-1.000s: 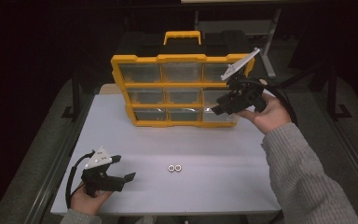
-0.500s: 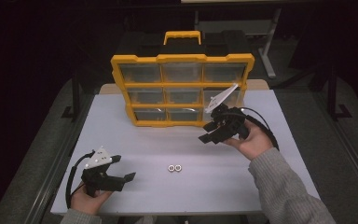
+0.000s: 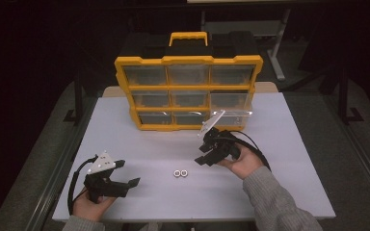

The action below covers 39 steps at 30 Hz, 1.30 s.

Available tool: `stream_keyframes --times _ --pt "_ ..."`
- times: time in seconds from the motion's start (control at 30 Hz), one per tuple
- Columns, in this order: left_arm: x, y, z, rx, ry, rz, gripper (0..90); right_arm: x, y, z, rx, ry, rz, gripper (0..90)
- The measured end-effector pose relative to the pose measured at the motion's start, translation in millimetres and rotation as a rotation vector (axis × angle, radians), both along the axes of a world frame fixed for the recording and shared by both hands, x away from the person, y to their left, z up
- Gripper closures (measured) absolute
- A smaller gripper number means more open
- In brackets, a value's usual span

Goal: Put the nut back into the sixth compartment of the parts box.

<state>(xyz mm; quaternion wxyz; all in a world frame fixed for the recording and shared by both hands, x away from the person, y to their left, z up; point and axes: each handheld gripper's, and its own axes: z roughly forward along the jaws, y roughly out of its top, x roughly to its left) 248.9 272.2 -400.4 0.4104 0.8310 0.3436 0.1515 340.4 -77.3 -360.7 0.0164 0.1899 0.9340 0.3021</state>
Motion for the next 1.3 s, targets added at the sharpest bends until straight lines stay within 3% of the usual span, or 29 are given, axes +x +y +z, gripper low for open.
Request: stream_keyframes --times 0.43,0.7,0.97,1.3 --pt "0.2 0.8 0.5 0.004 -0.007 -0.001 16.0 -3.0 25.1 -32.4 -0.019 0.016 0.044 49.8" --pt "-0.6 -0.2 -0.1 -0.007 0.002 0.007 16.0 -4.7 38.3 -50.0 -0.049 0.025 0.071 55.2" --pt "-0.7 0.7 0.5 0.002 0.001 0.004 16.0 -8.0 50.5 -61.7 -0.064 0.028 0.086 59.6" --pt "-0.6 1.2 0.7 0.005 0.000 0.001 16.0 -10.2 57.6 -68.5 -0.097 -0.014 0.095 67.7"
